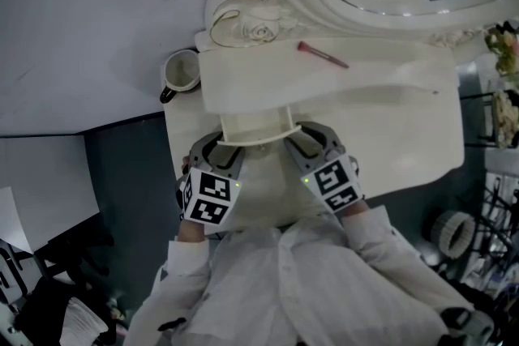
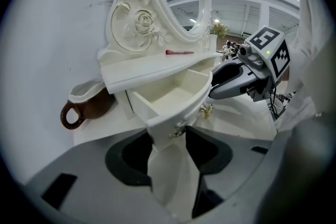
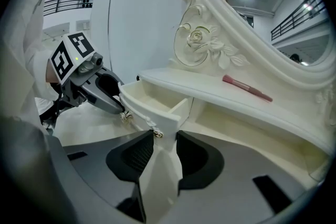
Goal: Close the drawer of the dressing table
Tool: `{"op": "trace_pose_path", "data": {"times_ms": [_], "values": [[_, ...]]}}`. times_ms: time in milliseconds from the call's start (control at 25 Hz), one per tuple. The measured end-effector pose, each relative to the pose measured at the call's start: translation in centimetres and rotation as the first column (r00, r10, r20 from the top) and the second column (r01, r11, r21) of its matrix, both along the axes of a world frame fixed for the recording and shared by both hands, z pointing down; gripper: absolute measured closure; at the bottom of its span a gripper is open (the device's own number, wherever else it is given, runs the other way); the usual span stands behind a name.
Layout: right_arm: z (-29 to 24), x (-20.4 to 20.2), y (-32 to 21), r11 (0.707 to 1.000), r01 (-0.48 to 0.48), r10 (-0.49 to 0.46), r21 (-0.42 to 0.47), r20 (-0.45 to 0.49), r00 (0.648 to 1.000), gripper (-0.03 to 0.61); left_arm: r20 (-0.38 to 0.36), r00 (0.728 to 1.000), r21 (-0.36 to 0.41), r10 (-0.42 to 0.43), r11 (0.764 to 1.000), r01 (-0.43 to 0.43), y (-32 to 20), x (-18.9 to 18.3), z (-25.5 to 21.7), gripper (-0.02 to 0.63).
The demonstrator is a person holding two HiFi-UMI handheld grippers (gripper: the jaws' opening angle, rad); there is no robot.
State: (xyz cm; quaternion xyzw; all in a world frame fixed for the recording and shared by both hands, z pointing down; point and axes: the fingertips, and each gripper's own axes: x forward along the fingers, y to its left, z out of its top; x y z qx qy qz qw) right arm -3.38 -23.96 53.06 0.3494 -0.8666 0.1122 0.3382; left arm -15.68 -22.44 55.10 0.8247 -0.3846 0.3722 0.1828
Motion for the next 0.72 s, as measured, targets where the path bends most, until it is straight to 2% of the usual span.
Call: {"op": "trace_pose_path", "data": {"times_ms": [480, 720], "values": [[0.0, -0.5, -1.1, 0.999, -0.036, 0.037, -0.023, 0.053, 0.998, 0.442, -0.011, 1.0, 0.006, -0.014, 1.0, 0.014, -1.1, -0.1, 0.0, 0.417], [0.0, -0.8, -1.5, 0.998, -0.06, 0.063, -0.032, 0.077, 0.995, 0.44, 0.001, 1.0, 0.039, -0.012, 0.999, 0.012, -1.8, -0.4, -0.2, 0.417]]}}
